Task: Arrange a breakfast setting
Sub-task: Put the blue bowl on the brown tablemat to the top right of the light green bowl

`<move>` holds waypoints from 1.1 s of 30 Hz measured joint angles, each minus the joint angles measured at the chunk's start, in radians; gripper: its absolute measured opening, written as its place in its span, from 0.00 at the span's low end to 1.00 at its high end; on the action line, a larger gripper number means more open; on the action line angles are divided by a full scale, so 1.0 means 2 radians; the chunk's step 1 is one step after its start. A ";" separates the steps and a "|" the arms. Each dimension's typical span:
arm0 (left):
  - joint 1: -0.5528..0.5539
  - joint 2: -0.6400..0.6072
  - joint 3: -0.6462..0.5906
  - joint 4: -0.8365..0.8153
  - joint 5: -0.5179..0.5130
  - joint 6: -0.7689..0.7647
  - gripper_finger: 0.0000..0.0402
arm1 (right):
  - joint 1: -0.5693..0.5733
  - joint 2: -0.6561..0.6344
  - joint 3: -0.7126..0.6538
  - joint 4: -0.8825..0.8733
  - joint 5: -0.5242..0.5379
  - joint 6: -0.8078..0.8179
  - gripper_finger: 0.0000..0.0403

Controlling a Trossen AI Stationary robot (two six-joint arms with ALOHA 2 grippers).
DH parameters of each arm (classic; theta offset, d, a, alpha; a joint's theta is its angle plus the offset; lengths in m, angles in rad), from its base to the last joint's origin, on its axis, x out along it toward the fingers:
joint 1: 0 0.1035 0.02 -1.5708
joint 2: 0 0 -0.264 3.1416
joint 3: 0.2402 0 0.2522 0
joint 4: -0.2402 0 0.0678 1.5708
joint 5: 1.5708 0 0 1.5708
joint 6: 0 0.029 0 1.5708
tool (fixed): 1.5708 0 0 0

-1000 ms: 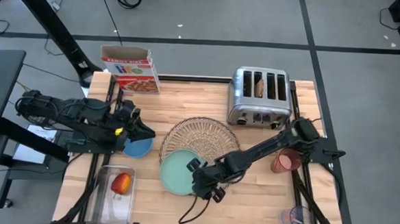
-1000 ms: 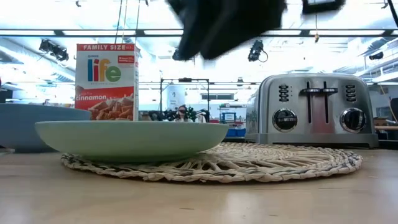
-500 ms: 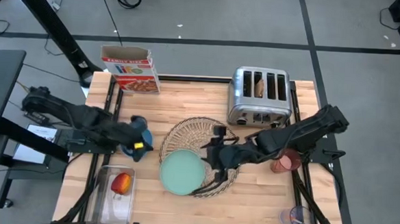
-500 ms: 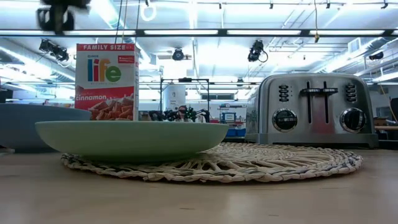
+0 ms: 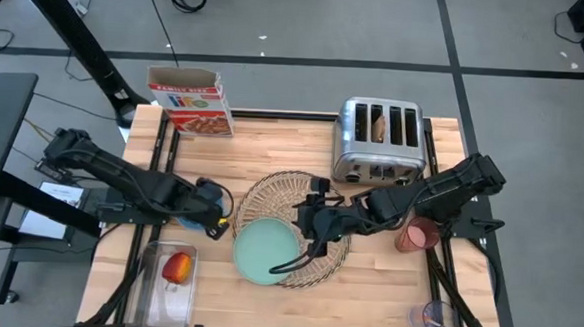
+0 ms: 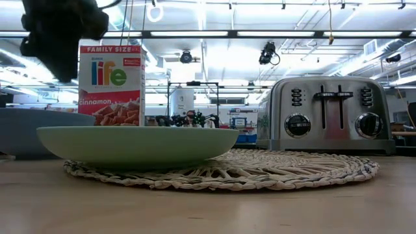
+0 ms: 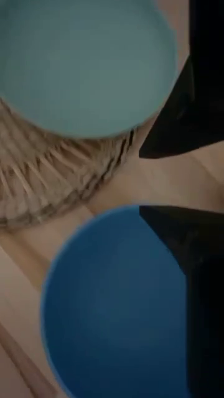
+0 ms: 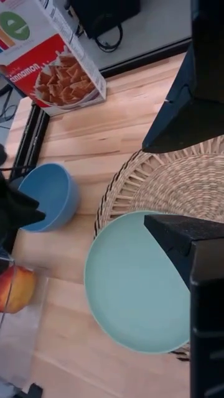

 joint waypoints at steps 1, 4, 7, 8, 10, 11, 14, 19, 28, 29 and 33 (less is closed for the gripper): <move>0.001 0.007 -0.002 -0.002 0.000 -0.004 0.39 | -0.001 0.000 0.000 0.001 0.000 0.000 0.44; 0.003 0.023 -0.009 -0.005 0.001 -0.021 0.42 | -0.001 0.001 0.000 0.001 -0.001 0.000 0.44; 0.013 0.041 -0.017 -0.003 0.014 -0.023 0.43 | -0.002 0.002 0.000 0.001 -0.001 0.000 0.44; 0.015 0.047 -0.018 -0.005 0.015 -0.023 0.43 | -0.002 0.002 0.000 0.000 -0.001 0.000 0.44; 0.021 0.058 -0.018 0.004 0.019 -0.022 0.43 | -0.001 0.002 0.000 -0.001 -0.001 -0.001 0.44; 0.022 0.063 -0.018 0.004 0.020 -0.022 0.43 | -0.001 0.002 0.000 -0.001 -0.001 -0.001 0.44; 0.024 0.080 -0.018 0.007 0.021 -0.022 0.43 | -0.001 0.002 0.000 -0.003 -0.001 -0.001 0.44; 0.023 0.111 -0.019 0.020 0.029 -0.017 0.43 | 0.001 0.002 0.000 -0.006 -0.001 -0.002 0.44; 0.023 0.147 -0.019 0.027 0.033 -0.009 0.27 | 0.009 -0.023 0.000 -0.008 0.007 -0.053 0.44; 0.023 0.148 -0.019 0.030 0.032 -0.009 0.23 | 0.009 -0.029 0.000 -0.008 0.010 -0.057 0.44; 0.023 0.149 -0.019 0.028 0.038 -0.008 0.05 | 0.009 -0.064 0.000 -0.010 0.022 -0.078 0.44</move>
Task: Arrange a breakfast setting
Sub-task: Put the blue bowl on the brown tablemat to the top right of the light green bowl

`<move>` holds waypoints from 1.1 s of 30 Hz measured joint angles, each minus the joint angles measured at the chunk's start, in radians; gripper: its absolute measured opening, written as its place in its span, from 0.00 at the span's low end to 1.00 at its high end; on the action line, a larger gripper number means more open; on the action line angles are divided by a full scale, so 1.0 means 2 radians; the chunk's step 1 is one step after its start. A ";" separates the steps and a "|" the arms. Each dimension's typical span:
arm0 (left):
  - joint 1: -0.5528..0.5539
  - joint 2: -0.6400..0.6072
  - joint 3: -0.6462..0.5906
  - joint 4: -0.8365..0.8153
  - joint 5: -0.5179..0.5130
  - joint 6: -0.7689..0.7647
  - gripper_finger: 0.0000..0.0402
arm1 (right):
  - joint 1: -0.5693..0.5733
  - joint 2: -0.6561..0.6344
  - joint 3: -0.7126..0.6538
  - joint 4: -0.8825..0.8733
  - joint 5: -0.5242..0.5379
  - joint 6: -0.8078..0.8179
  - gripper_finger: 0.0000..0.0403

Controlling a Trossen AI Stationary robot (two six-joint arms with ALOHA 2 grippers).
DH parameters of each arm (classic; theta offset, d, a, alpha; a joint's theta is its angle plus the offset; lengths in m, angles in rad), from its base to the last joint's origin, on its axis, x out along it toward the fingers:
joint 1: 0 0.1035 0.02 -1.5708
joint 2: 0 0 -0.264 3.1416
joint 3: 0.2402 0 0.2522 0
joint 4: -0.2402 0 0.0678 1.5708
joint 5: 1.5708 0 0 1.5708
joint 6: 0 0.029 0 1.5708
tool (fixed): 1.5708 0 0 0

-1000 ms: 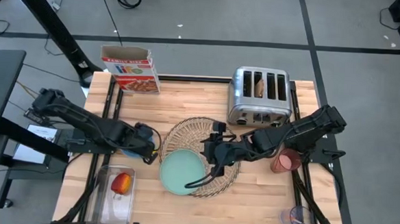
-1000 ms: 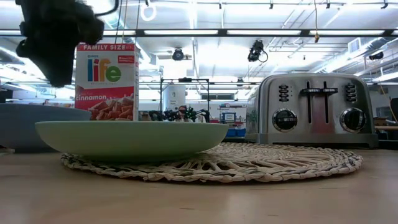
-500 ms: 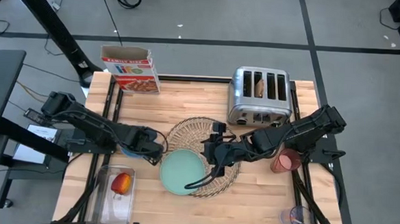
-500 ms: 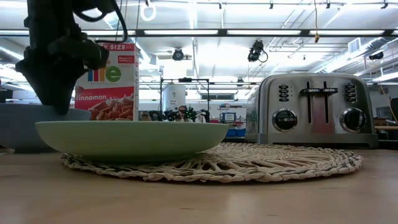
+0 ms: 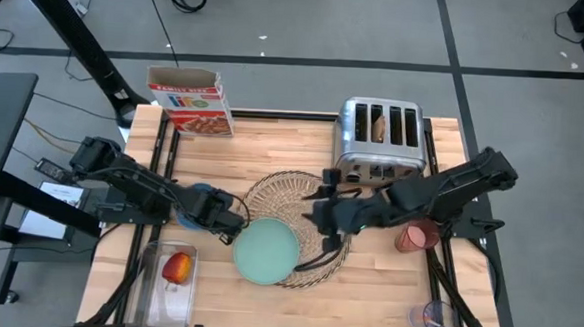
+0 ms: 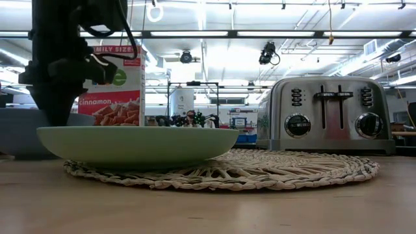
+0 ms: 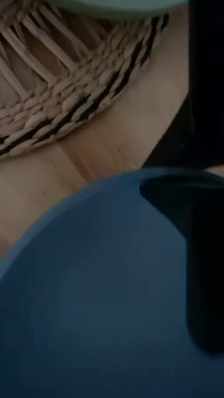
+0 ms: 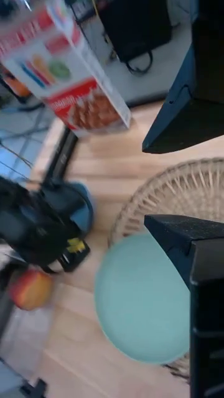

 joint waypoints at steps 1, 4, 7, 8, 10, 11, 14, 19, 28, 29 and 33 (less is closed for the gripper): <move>0.000 0.000 0.002 -0.003 0.004 0.001 0.03 | 0.000 -0.010 0.000 0.000 0.006 -0.004 0.44; 0.000 0.000 0.025 -0.037 0.031 0.016 0.03 | -0.002 -0.040 0.000 -0.004 0.020 -0.019 0.44; -0.001 -0.001 0.076 -0.104 0.036 0.042 0.03 | -0.008 -0.067 0.000 -0.014 0.022 -0.022 0.44; -0.001 -0.001 0.100 -0.125 0.034 0.056 0.03 | -0.010 -0.075 0.000 -0.020 0.022 -0.022 0.44; -0.005 -0.001 0.147 -0.158 0.017 0.099 0.02 | -0.011 -0.086 0.000 -0.034 0.021 -0.022 0.44; -0.007 -0.001 0.171 -0.168 0.001 0.125 0.02 | -0.011 -0.090 0.000 -0.041 0.019 -0.022 0.44; -0.009 -0.002 0.224 -0.168 -0.029 0.236 0.02 | -0.006 -0.098 0.000 -0.068 0.006 -0.024 0.44; 0.015 -0.002 0.250 -0.105 -0.038 0.430 0.02 | 0.010 -0.098 0.000 -0.110 0.002 -0.007 0.44; 0.060 0.050 0.249 0.100 -0.017 0.764 0.02 | 0.045 -0.097 0.000 -0.181 0.002 0.127 0.44; 0.063 0.059 0.249 0.123 -0.011 0.793 0.02 | 0.047 -0.097 0.000 -0.190 0.002 0.141 0.44; 0.071 0.093 0.249 0.197 0.002 0.876 0.02 | 0.051 -0.097 0.000 -0.225 0.000 0.194 0.44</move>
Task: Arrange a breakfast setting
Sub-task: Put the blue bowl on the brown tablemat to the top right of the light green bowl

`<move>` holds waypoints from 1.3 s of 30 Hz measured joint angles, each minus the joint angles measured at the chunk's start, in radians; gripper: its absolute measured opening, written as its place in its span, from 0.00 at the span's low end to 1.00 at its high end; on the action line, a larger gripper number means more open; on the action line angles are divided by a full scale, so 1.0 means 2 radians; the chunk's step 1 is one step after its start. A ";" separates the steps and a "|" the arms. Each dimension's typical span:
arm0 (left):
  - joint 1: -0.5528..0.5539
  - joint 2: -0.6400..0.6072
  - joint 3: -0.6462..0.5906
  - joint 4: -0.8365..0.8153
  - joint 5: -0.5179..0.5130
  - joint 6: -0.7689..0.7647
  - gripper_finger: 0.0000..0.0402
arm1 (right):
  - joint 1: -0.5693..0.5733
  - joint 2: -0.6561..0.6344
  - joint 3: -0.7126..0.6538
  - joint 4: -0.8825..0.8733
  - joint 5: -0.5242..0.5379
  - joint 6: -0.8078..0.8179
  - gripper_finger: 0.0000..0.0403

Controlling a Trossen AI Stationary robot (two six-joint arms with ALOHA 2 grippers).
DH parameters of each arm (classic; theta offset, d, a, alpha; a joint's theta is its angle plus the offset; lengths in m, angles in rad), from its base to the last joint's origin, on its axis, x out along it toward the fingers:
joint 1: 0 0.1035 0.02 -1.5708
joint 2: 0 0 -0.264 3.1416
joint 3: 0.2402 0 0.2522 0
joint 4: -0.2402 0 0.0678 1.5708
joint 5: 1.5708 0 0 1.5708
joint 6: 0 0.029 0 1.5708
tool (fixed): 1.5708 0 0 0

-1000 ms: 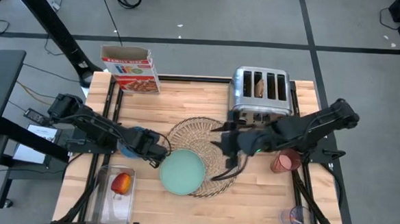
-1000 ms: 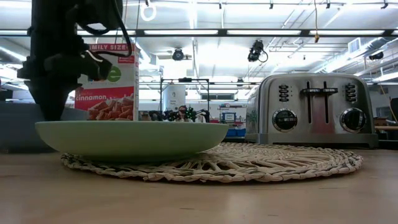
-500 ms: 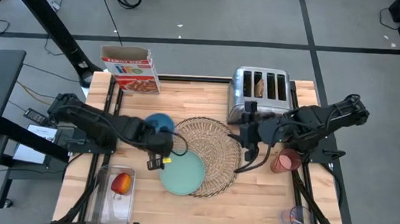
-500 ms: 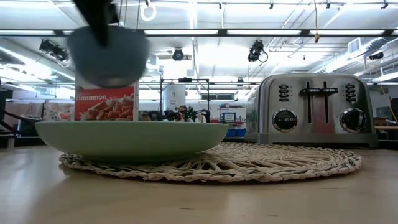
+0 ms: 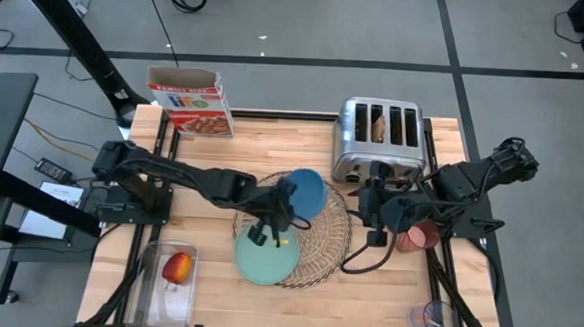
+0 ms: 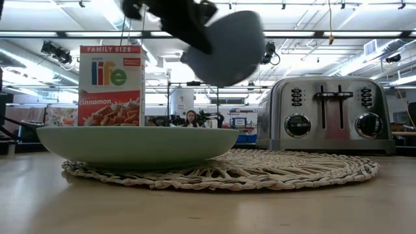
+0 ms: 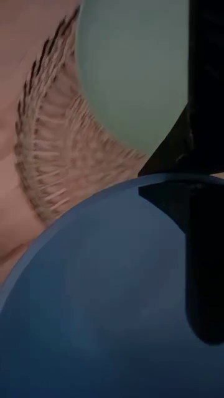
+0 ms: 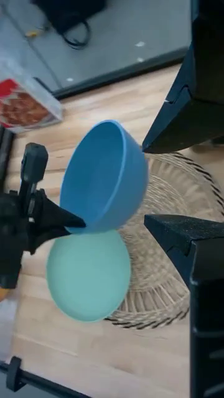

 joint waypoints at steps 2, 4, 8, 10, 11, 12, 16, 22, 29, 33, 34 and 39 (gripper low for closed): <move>0.002 0.015 0.000 0.015 0.001 0.024 0.02 | 0.000 0.000 0.000 -0.013 -0.008 0.019 0.44; 0.003 0.030 0.000 0.021 0.001 0.040 0.02 | 0.000 0.000 0.000 -0.018 -0.015 0.033 0.44; -0.001 0.055 -0.001 0.025 0.001 0.050 0.02 | -0.002 0.000 -0.003 -0.023 -0.019 0.049 0.44; -0.001 0.067 -0.001 0.031 -0.003 0.057 0.02 | -0.002 0.000 -0.011 -0.022 -0.019 0.057 0.44; 0.000 0.075 -0.001 0.032 -0.006 0.056 0.02 | -0.002 0.000 -0.016 -0.020 -0.020 0.063 0.44; 0.003 0.081 -0.001 0.032 -0.006 0.052 0.03 | -0.002 0.000 -0.022 -0.015 -0.021 0.069 0.44; 0.007 0.100 -0.001 0.028 -0.008 0.041 0.03 | -0.002 0.001 -0.042 0.005 -0.025 0.080 0.44; 0.004 0.115 -0.001 0.030 0.021 0.012 0.03 | -0.002 0.000 -0.060 0.043 -0.032 0.081 0.44; 0.006 0.123 0.000 0.037 0.020 0.001 0.03 | -0.002 0.015 -0.062 0.064 -0.040 0.080 0.44; 0.004 0.123 0.000 0.024 0.025 -0.003 0.03 | -0.002 0.039 -0.062 0.072 -0.058 0.080 0.44; 0.004 0.123 0.000 0.020 0.025 -0.003 0.03 | -0.002 0.046 -0.062 0.074 -0.061 0.080 0.44; 0.005 0.123 0.000 0.015 0.025 -0.004 0.05 | -0.001 0.075 -0.062 0.083 -0.065 0.095 0.44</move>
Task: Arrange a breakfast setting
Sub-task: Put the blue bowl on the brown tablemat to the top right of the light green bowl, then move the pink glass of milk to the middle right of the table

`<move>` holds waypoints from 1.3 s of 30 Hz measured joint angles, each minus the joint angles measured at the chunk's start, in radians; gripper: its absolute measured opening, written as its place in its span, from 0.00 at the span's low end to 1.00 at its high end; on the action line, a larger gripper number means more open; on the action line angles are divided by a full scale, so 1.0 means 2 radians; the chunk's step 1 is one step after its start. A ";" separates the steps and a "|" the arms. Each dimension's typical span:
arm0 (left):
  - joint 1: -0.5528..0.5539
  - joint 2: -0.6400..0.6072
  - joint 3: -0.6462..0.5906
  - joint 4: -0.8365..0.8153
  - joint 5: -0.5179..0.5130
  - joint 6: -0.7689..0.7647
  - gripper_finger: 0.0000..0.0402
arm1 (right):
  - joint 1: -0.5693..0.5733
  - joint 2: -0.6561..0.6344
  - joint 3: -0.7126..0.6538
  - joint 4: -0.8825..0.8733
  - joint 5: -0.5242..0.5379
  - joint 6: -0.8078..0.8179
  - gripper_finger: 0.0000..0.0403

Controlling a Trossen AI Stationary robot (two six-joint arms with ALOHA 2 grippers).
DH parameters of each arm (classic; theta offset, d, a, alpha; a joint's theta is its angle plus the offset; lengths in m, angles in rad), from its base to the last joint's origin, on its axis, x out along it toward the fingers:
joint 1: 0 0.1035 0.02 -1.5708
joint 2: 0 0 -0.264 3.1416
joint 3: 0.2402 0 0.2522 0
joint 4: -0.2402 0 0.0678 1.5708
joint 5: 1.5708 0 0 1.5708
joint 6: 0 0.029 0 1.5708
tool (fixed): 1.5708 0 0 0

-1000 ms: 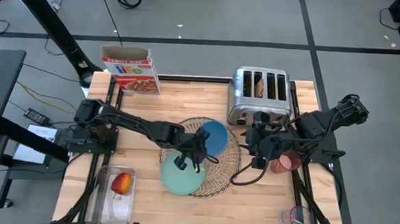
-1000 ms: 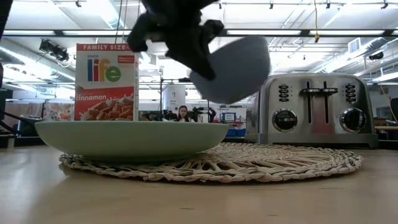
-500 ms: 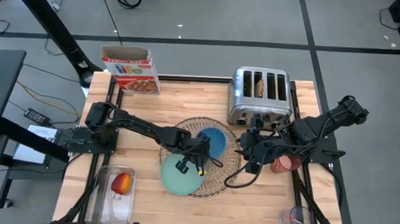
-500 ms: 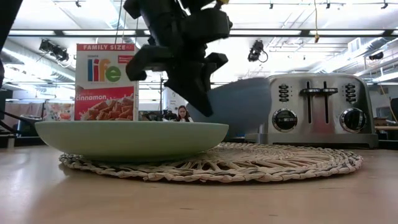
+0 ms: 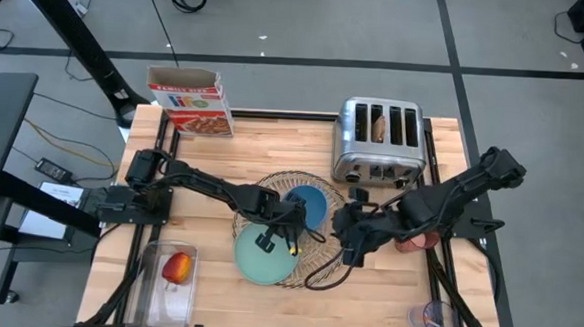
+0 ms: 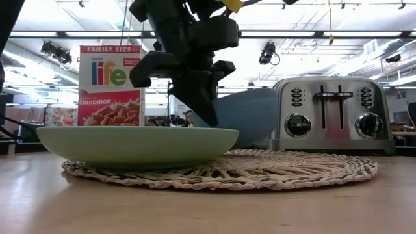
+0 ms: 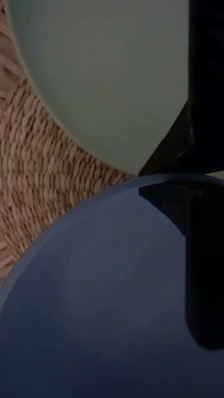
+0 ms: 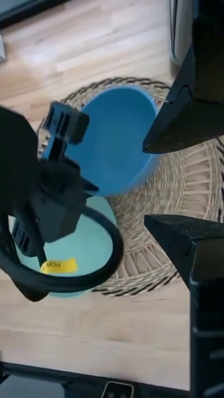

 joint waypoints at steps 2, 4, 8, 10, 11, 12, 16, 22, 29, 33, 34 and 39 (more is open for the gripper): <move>0.001 0.000 0.000 -0.001 -0.004 0.000 0.06 | 0.000 0.006 0.000 0.003 -0.009 0.003 0.44; 0.001 0.000 0.000 -0.002 -0.015 -0.001 0.08 | 0.001 0.008 0.000 0.008 -0.015 0.005 0.44; 0.001 0.000 0.000 -0.009 -0.025 -0.001 0.11 | 0.001 0.004 0.000 0.014 -0.012 0.015 0.46; 0.001 0.000 0.000 -0.009 -0.025 -0.001 0.13 | 0.001 -0.001 0.000 0.014 -0.008 0.015 0.47; 0.001 0.000 0.000 -0.010 -0.025 -0.001 0.13 | 0.001 -0.004 0.000 0.014 -0.008 0.015 0.48; 0.001 0.000 0.000 -0.010 -0.025 -0.001 0.14 | 0.001 -0.006 0.000 0.014 -0.008 0.015 0.48; 0.000 -0.006 0.000 -0.024 -0.025 -0.001 0.17 | 0.000 -0.011 0.000 0.012 -0.007 0.013 0.49; 0.000 -0.036 0.000 -0.040 -0.025 -0.037 0.21 | -0.004 -0.012 0.000 0.004 -0.007 0.011 0.49; -0.001 -0.117 0.000 -0.070 -0.017 -0.115 0.25 | -0.015 -0.022 0.000 0.004 -0.002 0.009 0.54; -0.001 -0.183 0.001 -0.078 0.009 -0.196 0.25 | -0.023 -0.036 0.000 0.007 0.010 0.033 0.56; -0.001 -0.199 0.001 -0.078 0.014 -0.218 0.25 | -0.025 -0.040 0.000 0.011 0.011 0.037 0.56; -0.007 -0.268 0.001 -0.063 0.029 -0.346 0.25 | -0.036 -0.049 0.014 0.001 -0.003 0.073 0.57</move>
